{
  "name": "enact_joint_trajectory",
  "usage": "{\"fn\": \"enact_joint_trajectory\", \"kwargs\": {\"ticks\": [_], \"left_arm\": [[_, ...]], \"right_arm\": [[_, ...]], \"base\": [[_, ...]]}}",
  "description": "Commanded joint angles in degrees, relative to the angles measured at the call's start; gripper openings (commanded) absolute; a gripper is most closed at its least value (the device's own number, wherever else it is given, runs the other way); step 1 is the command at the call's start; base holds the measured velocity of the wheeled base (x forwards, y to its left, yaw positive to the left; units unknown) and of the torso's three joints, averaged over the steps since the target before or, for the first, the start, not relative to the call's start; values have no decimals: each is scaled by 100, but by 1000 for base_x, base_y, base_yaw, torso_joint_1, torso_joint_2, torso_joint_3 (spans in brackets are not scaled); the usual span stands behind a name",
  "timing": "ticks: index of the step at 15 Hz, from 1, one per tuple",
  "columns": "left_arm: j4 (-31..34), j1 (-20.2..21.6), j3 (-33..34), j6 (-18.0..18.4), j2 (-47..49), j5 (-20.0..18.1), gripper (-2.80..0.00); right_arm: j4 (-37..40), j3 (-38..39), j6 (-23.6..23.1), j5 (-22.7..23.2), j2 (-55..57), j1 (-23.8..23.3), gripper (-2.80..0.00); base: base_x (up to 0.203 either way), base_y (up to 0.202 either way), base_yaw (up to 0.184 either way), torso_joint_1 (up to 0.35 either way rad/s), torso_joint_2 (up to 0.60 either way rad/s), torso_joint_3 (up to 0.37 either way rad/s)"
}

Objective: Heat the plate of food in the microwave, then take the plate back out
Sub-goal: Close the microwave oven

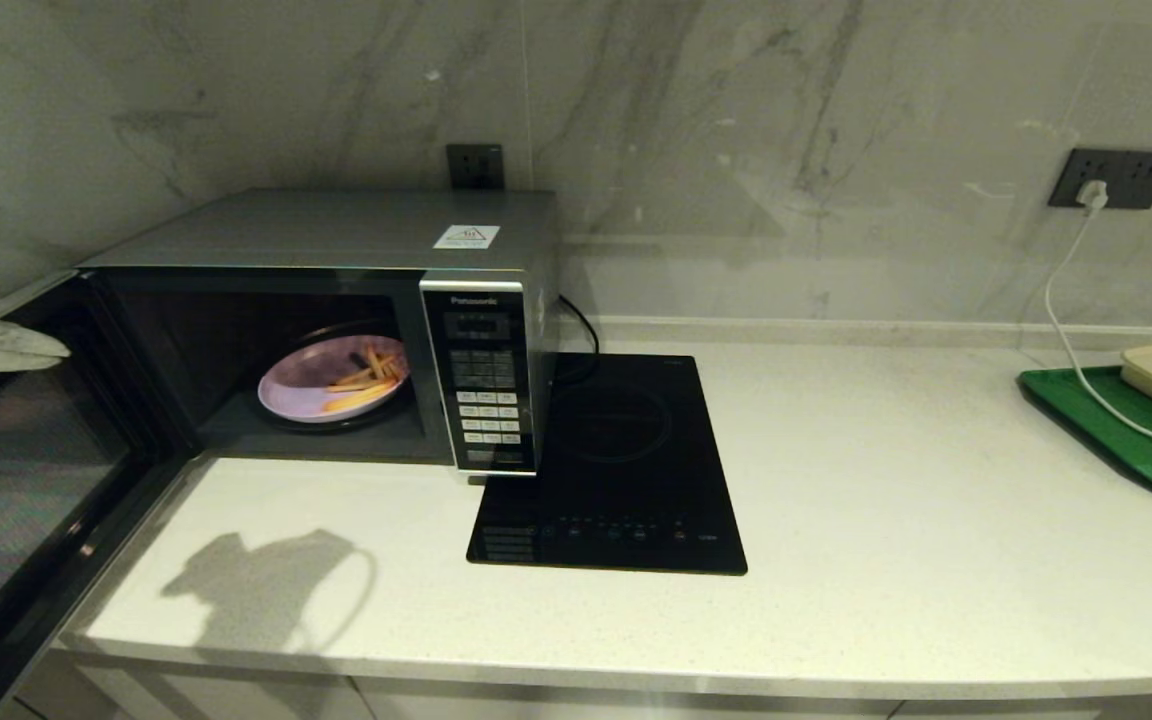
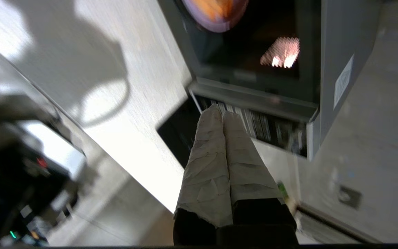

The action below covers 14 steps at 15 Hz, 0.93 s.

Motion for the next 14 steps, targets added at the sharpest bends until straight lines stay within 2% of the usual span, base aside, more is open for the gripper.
{"fn": "enact_joint_trajectory", "kwargs": {"ticks": [1,3,7,10,14], "left_arm": [[273,822,-510,690,-48,-10,-280],[347,1413,-621,1256,-30,-8,-280],[351,2261,-687,2028,-30,3,-280],[351,2675,-659,2314,23,5,-280],[351,3161,-554,2416,292,7,-280]], "right_arm": [[5,1,2,-3,4,1,-280],[5,1,2,-3,4,1,-280],[5,1,2,-3,4,1,-280],[5,1,2,-3,4,1,-280],[5,1,2,-3,4,1,-280]], "base": [[0,0,0,0,0,0],[0,0,0,0,0,0],[0,0,0,0,0,0],[0,0,0,0,0,0],[0,0,0,0,0,0]]}}
